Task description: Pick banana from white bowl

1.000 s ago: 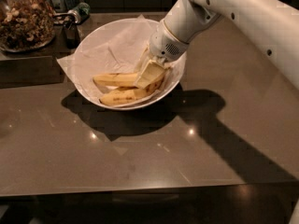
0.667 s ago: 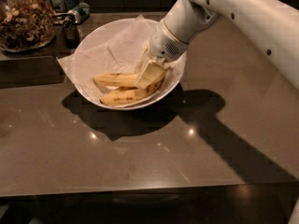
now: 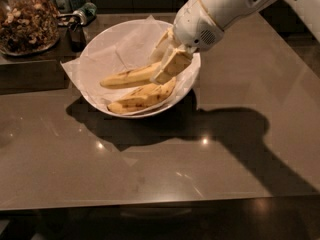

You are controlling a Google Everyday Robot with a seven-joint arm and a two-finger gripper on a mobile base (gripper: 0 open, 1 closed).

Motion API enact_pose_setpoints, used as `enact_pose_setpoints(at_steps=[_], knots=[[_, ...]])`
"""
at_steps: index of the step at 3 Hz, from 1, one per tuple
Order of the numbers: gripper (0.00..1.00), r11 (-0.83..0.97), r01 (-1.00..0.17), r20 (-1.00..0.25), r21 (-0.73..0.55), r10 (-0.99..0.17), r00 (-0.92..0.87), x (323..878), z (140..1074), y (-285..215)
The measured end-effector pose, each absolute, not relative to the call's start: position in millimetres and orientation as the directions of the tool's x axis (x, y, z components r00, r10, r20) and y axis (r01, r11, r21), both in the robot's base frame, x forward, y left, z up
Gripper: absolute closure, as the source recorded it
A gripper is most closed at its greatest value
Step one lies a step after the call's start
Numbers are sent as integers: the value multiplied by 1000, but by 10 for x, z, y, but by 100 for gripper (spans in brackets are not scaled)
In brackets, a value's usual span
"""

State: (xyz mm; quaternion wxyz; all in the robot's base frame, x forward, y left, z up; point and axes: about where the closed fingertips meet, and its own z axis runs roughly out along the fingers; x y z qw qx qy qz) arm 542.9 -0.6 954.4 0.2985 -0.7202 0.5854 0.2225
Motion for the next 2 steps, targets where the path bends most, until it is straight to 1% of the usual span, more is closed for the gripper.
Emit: enact_pose_setpoints(at_steps=[1, 2], knots=[[100, -169, -961, -703, -219, -656, 276, 5107, 9858, -117], [100, -152, -955, -743, -256, -601, 295, 4695, 10065, -283]])
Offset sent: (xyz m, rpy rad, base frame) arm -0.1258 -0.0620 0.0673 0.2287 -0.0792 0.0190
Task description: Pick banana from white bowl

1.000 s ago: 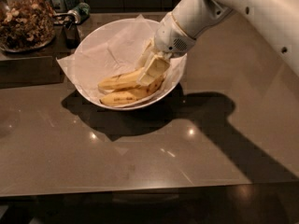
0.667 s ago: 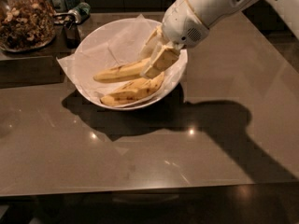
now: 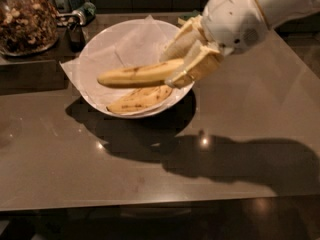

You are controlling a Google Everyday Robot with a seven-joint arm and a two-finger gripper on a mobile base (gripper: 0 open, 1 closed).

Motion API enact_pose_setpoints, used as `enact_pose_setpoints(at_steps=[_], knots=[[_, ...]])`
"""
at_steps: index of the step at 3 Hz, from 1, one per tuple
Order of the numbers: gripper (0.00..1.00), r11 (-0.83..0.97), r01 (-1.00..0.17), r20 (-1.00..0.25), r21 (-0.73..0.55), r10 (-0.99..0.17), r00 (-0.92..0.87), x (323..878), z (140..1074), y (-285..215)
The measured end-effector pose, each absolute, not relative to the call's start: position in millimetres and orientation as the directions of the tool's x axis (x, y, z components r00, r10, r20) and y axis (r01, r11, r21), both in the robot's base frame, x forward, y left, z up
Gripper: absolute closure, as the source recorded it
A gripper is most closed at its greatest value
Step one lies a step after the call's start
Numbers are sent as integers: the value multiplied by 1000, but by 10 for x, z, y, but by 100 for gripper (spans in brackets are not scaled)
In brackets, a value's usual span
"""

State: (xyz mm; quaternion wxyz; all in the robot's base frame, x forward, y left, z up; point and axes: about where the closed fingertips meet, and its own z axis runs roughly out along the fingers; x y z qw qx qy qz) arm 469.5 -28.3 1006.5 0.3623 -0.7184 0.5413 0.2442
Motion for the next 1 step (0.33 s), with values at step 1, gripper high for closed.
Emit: enact_pose_setpoints(at_steps=[1], knots=[[100, -133, -958, -747, -255, -602, 282, 4676, 10076, -360]])
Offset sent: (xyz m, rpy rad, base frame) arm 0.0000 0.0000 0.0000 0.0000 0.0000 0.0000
